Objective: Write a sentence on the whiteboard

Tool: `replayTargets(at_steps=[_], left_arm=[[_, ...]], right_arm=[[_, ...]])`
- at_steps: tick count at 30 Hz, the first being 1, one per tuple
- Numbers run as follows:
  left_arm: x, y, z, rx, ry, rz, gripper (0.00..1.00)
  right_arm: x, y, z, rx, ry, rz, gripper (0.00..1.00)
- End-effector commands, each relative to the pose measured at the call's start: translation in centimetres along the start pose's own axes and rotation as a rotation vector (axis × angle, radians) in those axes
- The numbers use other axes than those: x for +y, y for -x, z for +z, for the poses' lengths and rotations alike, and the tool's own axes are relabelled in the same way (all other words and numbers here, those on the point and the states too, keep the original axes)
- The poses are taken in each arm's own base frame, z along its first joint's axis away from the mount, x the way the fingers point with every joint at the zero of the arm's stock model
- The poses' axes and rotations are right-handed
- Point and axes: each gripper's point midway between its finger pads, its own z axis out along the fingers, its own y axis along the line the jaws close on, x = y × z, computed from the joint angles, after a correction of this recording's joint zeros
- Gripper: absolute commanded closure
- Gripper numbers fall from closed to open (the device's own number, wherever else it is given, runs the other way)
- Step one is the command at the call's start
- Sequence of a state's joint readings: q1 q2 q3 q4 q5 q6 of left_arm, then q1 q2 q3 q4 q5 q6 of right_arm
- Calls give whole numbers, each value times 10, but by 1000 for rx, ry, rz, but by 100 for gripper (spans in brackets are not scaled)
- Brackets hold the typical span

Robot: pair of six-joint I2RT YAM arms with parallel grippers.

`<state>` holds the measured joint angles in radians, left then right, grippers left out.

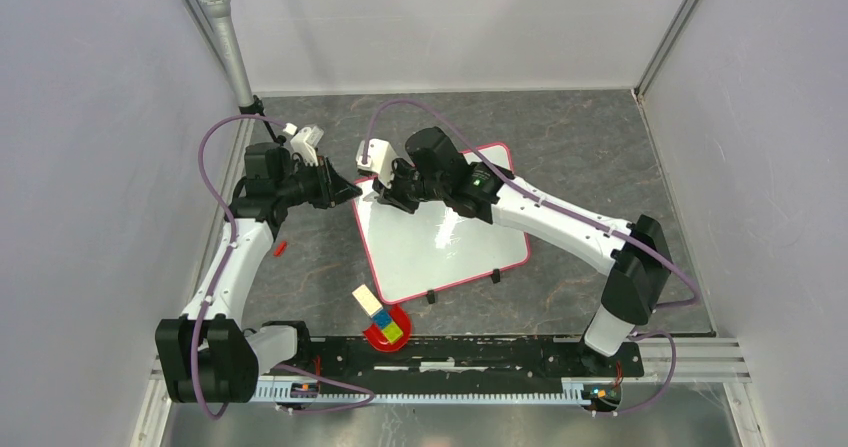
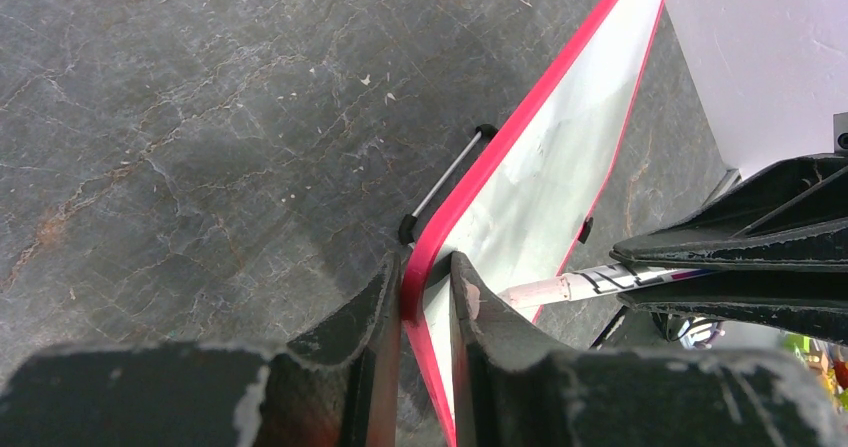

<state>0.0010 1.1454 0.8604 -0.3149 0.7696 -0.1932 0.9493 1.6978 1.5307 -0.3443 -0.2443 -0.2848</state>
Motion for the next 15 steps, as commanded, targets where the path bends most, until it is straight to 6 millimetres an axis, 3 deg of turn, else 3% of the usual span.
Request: replayTargets(at_steps=[1, 15], left_arm=[[-5, -1, -2, -9, -20, 45, 91], [-5, 0, -5, -15, -13, 56, 91]], right_arm=[[-8, 30, -2, -79, -33, -8, 100], [-10, 30, 7, -72, -29, -13, 100]])
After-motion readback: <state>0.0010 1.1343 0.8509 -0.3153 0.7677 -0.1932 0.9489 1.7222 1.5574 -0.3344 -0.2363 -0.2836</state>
